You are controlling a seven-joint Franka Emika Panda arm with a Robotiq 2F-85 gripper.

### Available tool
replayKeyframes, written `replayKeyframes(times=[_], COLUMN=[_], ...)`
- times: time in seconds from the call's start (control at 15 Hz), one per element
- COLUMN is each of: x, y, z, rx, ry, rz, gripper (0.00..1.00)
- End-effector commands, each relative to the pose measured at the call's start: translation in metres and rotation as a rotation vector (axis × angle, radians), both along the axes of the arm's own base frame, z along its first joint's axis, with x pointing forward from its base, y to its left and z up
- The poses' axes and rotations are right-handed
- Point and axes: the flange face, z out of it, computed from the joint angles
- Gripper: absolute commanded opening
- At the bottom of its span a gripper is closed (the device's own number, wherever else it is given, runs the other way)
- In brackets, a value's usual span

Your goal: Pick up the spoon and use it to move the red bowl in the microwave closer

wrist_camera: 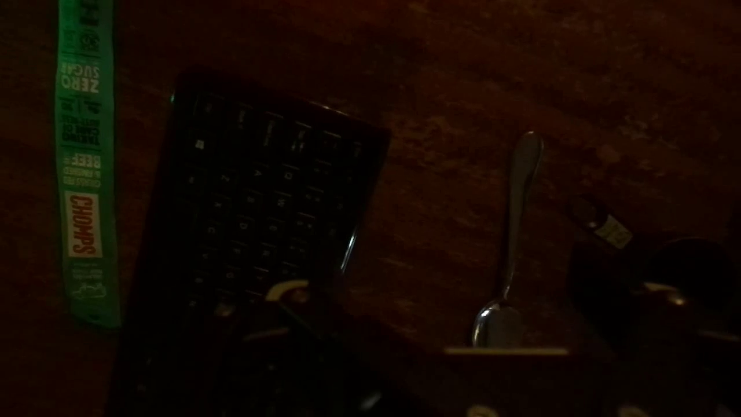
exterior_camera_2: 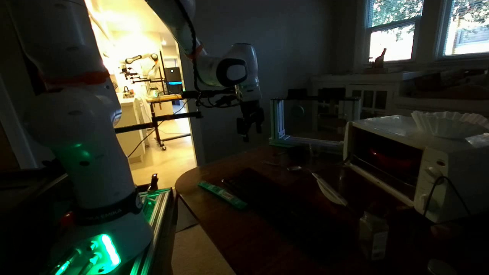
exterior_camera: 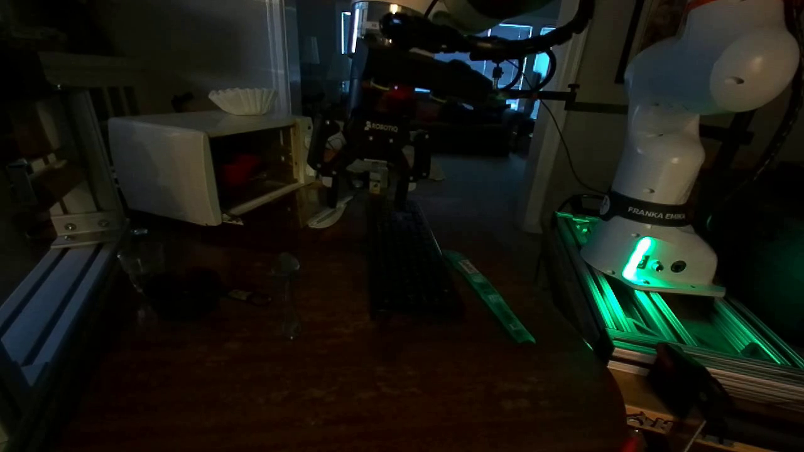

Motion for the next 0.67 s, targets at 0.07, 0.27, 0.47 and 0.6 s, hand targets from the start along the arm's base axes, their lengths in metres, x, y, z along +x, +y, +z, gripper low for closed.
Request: replayKeyframes(times=[0.07, 0.27, 0.47, 0.6], x=[0.011, 0.029, 0.049, 0.061], y=[-0.006, -0.017, -0.019, -0.010], z=[-0.013, -0.035, -0.057, -0.069], rx=[-0.002, -0.037, -0.053, -0.040], ry=[-0.013, -0.011, 0.000, 0.010], rz=[-0.060, -0.203, -0.297, -0.329], gripper=[1.00, 1.00, 1.00, 1.00])
